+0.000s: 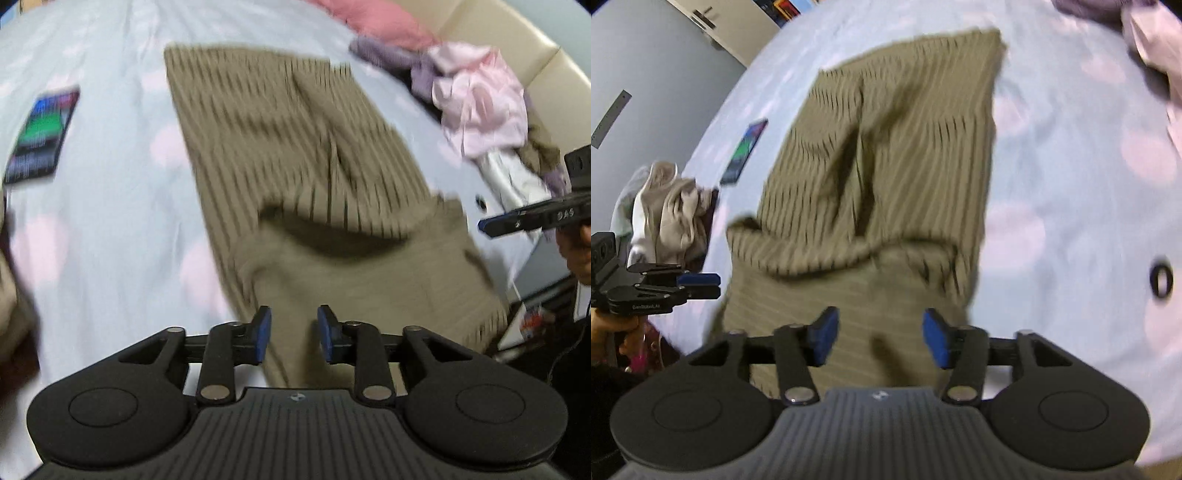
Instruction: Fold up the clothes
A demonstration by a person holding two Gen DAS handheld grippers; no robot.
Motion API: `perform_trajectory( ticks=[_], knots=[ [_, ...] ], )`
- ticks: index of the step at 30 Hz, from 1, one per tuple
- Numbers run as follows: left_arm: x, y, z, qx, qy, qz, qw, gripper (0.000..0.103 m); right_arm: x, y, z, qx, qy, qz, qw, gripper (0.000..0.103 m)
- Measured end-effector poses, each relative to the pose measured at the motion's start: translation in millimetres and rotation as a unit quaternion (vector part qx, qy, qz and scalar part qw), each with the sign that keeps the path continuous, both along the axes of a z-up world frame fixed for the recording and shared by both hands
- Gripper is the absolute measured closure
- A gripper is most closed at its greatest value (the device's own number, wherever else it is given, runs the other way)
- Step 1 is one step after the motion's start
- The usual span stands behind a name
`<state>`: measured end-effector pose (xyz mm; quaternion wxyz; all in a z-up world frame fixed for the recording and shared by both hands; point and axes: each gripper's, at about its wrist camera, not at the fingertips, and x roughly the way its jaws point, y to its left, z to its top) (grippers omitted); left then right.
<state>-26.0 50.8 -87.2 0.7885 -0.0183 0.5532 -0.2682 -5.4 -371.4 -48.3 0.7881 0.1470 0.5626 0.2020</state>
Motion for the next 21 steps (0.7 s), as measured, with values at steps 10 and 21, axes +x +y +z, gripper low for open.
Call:
perform_trajectory(
  ticks=[10,21],
  knots=[
    [-38.9,18.2,-18.3,-0.039,0.039,-0.024,0.9982,0.066,-53.3,9.0,-35.0,0.032,0.084,0.044,0.995,0.041],
    [-41.9,1.5,-31.9,-0.031,0.049,-0.054,0.9969,0.096,-78.2,30.9,-51.2,0.001,0.055,0.039,0.998,0.091]
  ],
)
